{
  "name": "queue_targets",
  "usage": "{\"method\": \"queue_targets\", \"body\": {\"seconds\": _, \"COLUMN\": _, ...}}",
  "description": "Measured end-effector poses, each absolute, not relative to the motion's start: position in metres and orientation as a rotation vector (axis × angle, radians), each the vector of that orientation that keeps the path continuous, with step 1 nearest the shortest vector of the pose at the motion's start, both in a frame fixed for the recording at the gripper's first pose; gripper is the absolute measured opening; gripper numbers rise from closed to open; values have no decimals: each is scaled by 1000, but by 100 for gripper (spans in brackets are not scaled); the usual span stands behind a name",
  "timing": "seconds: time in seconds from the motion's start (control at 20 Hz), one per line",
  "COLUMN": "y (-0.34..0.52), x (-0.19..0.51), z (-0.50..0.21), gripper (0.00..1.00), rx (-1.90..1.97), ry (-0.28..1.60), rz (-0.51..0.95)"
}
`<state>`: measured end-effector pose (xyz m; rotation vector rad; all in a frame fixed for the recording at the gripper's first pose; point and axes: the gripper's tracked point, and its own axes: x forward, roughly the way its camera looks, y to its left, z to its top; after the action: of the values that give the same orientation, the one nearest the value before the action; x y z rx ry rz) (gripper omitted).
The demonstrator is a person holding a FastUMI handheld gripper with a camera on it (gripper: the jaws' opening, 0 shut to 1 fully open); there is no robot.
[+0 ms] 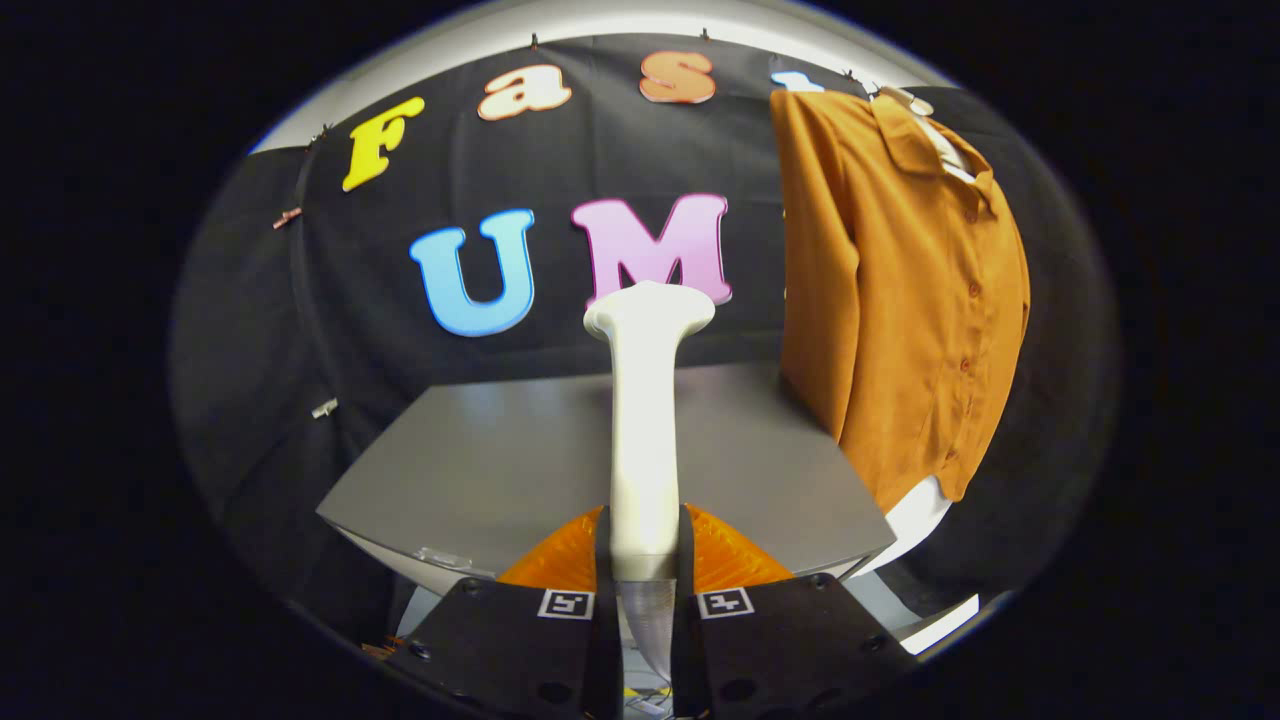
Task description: Iron the clothes twice with a garment steamer, once on the left side and once on the right side.
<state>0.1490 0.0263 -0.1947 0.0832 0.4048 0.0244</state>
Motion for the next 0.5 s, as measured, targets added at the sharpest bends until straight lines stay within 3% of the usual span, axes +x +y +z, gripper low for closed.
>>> {"method": "queue_targets", "body": {"seconds": 0.5, "y": -35, "x": 84, "z": -69, "gripper": 22, "rx": 43, "ry": 17, "rz": 68}}
